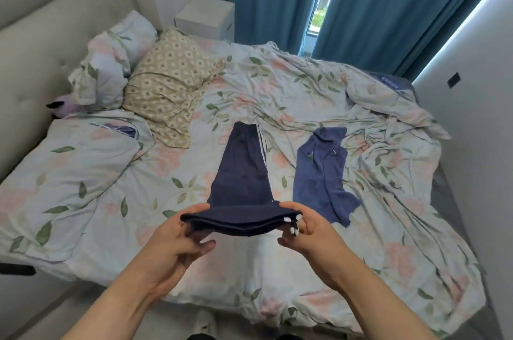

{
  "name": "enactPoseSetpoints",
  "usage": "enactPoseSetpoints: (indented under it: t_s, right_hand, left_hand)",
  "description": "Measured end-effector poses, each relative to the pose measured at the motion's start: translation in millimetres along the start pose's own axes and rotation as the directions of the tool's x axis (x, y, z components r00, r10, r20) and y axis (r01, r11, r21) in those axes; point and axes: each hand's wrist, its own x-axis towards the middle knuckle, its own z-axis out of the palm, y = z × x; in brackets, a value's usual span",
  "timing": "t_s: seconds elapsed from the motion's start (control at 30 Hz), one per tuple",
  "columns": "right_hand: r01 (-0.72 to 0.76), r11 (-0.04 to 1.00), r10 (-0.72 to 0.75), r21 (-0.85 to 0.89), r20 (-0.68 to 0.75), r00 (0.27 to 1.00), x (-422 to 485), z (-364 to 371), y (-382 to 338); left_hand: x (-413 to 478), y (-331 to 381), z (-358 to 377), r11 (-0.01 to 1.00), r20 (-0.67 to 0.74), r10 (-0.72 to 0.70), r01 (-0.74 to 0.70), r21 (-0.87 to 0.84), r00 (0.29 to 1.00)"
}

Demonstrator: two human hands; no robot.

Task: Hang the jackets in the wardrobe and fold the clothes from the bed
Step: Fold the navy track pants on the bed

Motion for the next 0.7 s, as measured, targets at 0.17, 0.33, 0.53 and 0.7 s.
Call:
enactPoseSetpoints:
  t_s: [0.17,0.33,0.53,0.7]
  right_hand:
    - [0.228,0.958,-0.265,-0.174,-0.229,0.937,4,25,-49]
    - [0.365,0.876,-0.449,-0.316,-0.253,0.857,4,28,-86]
    - [0.371,0.866,-0.433,-0.334,-0.135,0.891,-12,16,-131]
    - [0.334,0.918,-0.362,-0.214,-0.106,0.926,-22,12,-145]
  left_hand:
    - [0,45,35,0.845,-0.198,0.385,-0.258,0.469,0.901]
    - [-4,85,58,0.668,-0.147,0.639,-0.45,0.592,0.755]
    - [-14,118,71,0.753,-0.077,0.566,-0.476,0.455,0.821]
    - [-25,132,76,0.794,0.013,0.504,-0.469,0.386,0.863]
